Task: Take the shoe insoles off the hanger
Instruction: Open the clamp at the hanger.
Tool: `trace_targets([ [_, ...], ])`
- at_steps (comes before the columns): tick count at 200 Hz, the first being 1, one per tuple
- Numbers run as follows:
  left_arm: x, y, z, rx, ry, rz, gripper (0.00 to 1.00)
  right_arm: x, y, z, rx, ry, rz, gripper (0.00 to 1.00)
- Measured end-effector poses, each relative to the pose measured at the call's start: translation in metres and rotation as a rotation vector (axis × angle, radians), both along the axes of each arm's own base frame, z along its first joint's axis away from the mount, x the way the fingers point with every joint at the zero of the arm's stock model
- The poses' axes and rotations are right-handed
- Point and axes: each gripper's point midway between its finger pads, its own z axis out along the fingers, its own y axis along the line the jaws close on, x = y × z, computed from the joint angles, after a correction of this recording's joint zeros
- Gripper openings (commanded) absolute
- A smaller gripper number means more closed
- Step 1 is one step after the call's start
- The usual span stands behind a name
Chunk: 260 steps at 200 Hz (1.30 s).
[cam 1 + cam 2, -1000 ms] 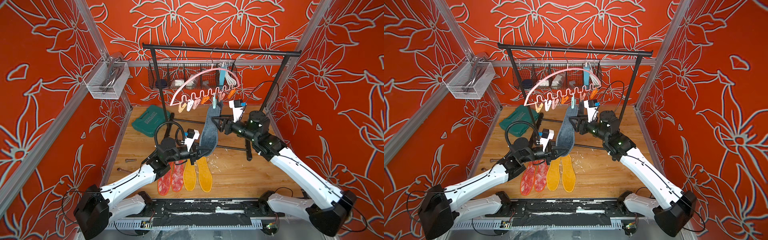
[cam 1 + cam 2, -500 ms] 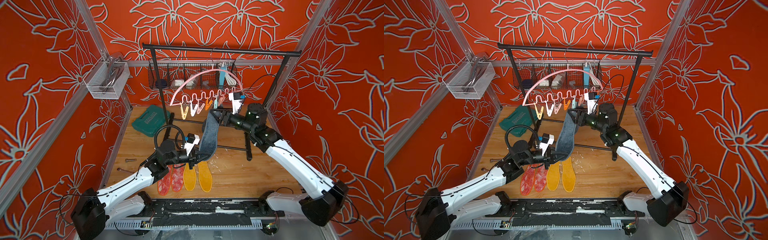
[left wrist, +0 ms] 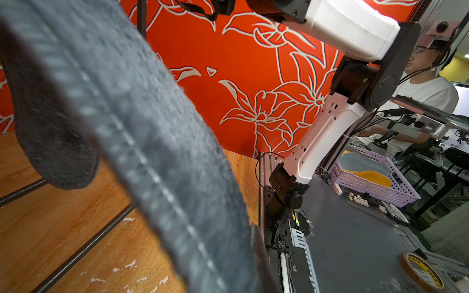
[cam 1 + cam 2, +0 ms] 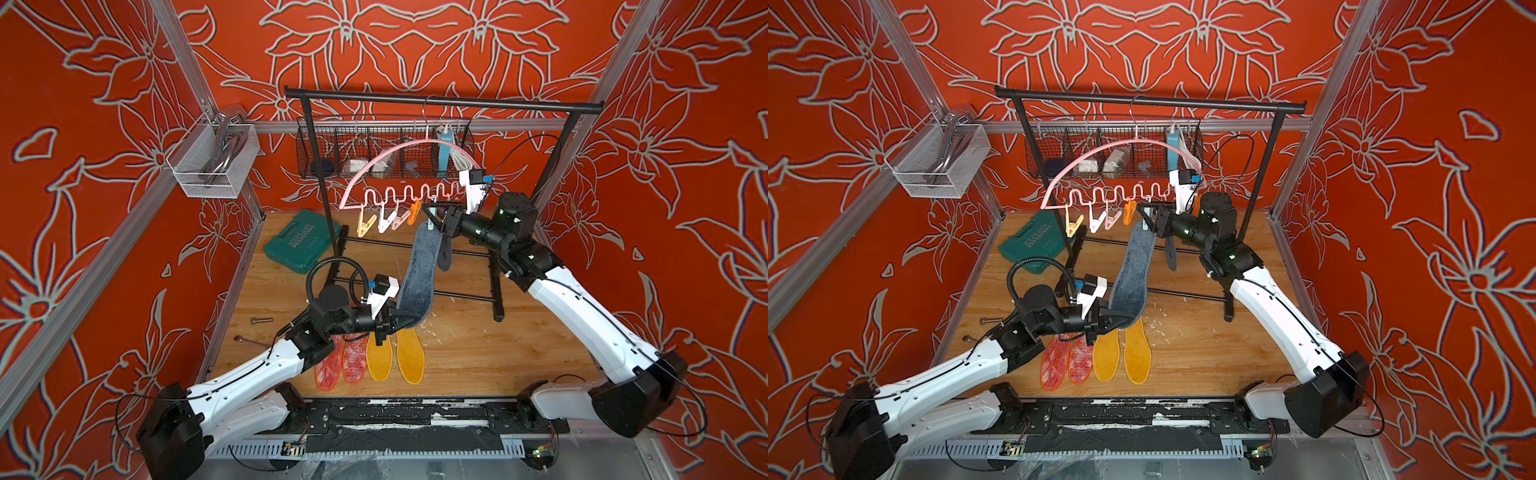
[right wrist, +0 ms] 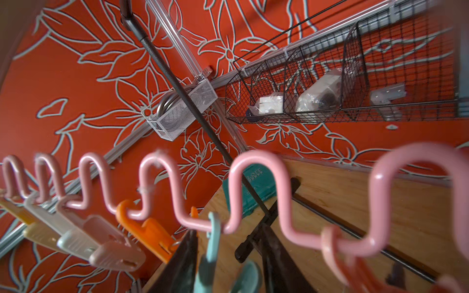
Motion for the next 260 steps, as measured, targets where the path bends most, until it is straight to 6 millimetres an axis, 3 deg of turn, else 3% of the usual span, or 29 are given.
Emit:
trace_targets([
  [28, -0.003, 0.002, -0.002, 0.005, -0.013, 0.000, 0.00, 0.002, 0.005, -0.002, 0.009, 0.014, 0.020, 0.24],
  [63, -0.005, 0.002, -0.016, 0.048, -0.007, 0.000, 0.00, 0.007, 0.002, -0.003, 0.013, 0.014, 0.008, 0.24],
  [118, -0.005, 0.003, -0.043, 0.153, -0.031, 0.006, 0.00, 0.009, 0.000, -0.006, -0.005, 0.010, -0.002, 0.53],
  [157, 0.002, 0.005, -0.045, 0.173, -0.072, 0.048, 0.00, 0.006, -0.005, -0.015, -0.026, 0.022, -0.011, 0.60],
  [197, 0.010, 0.009, -0.053, 0.217, -0.090, 0.093, 0.00, -0.016, -0.019, -0.022, -0.048, 0.037, -0.020, 0.64],
  [235, 0.011, 0.010, -0.055, 0.226, -0.089, 0.099, 0.00, -0.052, -0.046, -0.022, -0.036, 0.021, -0.064, 0.65],
  [260, 0.010, 0.010, -0.056, 0.227, -0.088, 0.097, 0.00, -0.075, -0.060, -0.033, -0.022, 0.030, -0.073, 0.65],
])
